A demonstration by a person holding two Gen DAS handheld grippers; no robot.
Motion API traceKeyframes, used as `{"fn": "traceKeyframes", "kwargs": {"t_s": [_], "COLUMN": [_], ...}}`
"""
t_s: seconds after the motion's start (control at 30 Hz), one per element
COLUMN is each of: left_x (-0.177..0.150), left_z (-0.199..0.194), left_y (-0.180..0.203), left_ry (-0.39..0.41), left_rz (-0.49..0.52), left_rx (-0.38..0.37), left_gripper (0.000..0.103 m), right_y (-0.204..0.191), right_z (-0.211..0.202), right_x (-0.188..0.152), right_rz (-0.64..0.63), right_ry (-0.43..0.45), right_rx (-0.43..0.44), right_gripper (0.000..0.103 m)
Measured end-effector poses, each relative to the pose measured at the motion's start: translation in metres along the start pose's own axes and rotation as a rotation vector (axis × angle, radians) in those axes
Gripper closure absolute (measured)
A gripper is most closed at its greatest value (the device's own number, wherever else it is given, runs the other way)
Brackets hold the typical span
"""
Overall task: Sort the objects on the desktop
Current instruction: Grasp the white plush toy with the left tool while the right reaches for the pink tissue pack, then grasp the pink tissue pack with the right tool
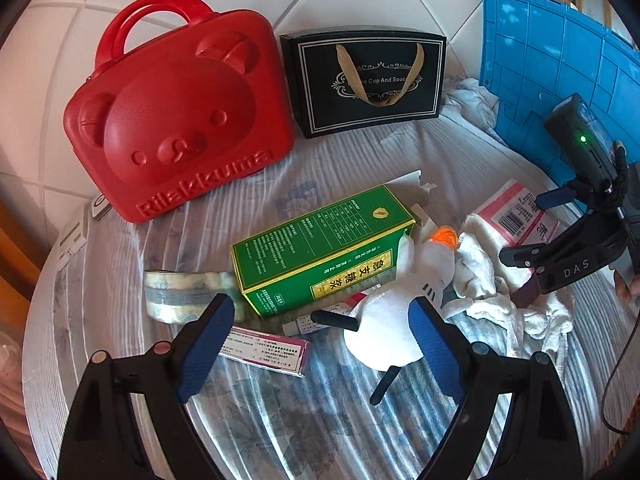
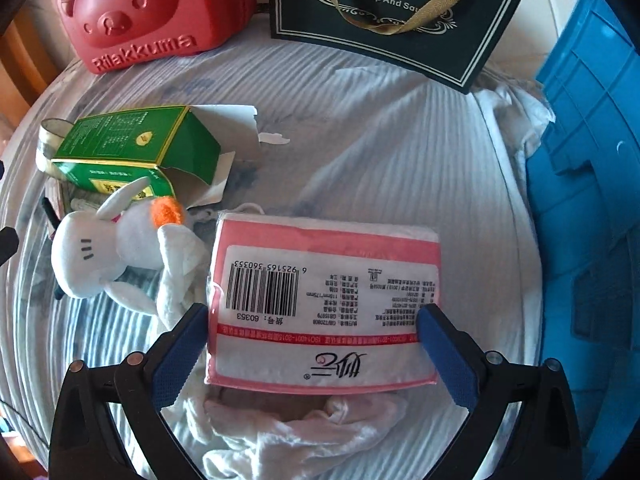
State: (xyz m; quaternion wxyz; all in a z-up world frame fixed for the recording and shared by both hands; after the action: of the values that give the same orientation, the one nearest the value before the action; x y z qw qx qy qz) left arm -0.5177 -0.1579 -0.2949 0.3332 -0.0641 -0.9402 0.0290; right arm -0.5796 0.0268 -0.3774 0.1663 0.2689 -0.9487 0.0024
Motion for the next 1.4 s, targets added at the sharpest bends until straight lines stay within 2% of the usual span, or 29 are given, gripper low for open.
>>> {"fn": "traceKeyframes", "kwargs": {"t_s": [0.2,0.37,0.47,0.6,0.67,0.7,0.77,0.87,0.97,1.07,1.17,1.23,1.3,1.4], "left_x": [-0.004,-0.008,-0.005,0.000,-0.002,-0.004,-0.010,-0.015,-0.016,-0.020,-0.023,-0.022,-0.022,-0.023], "left_z": [0.008,0.015,0.014,0.020,0.027,0.032,0.041,0.047,0.043,0.035,0.030,0.031,0.032,0.029], "left_y": [0.002,0.006,0.014,0.035,0.049,0.055,0.067,0.074,0.077,0.079,0.081,0.082,0.081,0.079], "left_ry": [-0.022,-0.039,-0.028,-0.034,-0.052,-0.074,-0.115,-0.120,-0.118,-0.115,-0.110,-0.110,-0.115,-0.122], "left_rz": [0.018,-0.005,0.021,0.098,0.140,0.151,0.175,0.226,0.222,0.219,0.196,0.182,0.162,0.125], "left_rx": [-0.006,-0.034,-0.045,-0.104,-0.159,-0.186,-0.229,-0.196,-0.221,-0.238,-0.255,-0.249,-0.243,-0.247], "left_gripper": [0.014,0.014,0.014,0.014,0.014,0.017,0.047,0.052,0.056,0.064,0.067,0.067,0.067,0.067], "right_y": [0.013,0.008,0.012,0.011,0.012,0.012,0.013,0.015,0.017,0.027,0.032,0.025,0.016,-0.002], "right_z": [0.003,0.004,0.004,0.003,0.000,0.000,-0.002,-0.002,0.007,-0.004,-0.045,-0.060,-0.050,-0.012], "right_x": [0.004,-0.006,-0.004,-0.009,-0.013,-0.015,-0.022,-0.034,-0.056,-0.065,-0.046,-0.017,0.015,0.045], "right_rz": [0.051,-0.025,0.002,0.015,0.031,0.035,0.040,0.055,0.117,0.210,0.267,0.260,0.221,0.201], "right_ry": [-0.034,-0.022,-0.035,-0.039,-0.046,-0.050,-0.054,-0.070,-0.152,-0.109,0.045,0.124,0.140,0.088], "right_rx": [-0.034,-0.065,-0.048,-0.057,-0.054,-0.048,-0.042,-0.025,0.037,0.037,0.020,0.054,0.049,0.081], "right_gripper": [0.000,0.000,0.000,0.000,0.000,0.000,0.000,0.000,0.000,0.000,0.000,0.000,0.000,0.000]}}
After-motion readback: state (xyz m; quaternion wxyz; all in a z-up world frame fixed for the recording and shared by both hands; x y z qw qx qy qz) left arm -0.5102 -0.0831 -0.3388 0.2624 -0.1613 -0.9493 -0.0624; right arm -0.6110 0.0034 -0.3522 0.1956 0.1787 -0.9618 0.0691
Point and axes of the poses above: each gripper's, at about its wrist camera, not at the fingertips, and z roughly the way its jaws point, y to its right, x to its top, the point moved 9 cm from there along z, roughly the way its jaws point
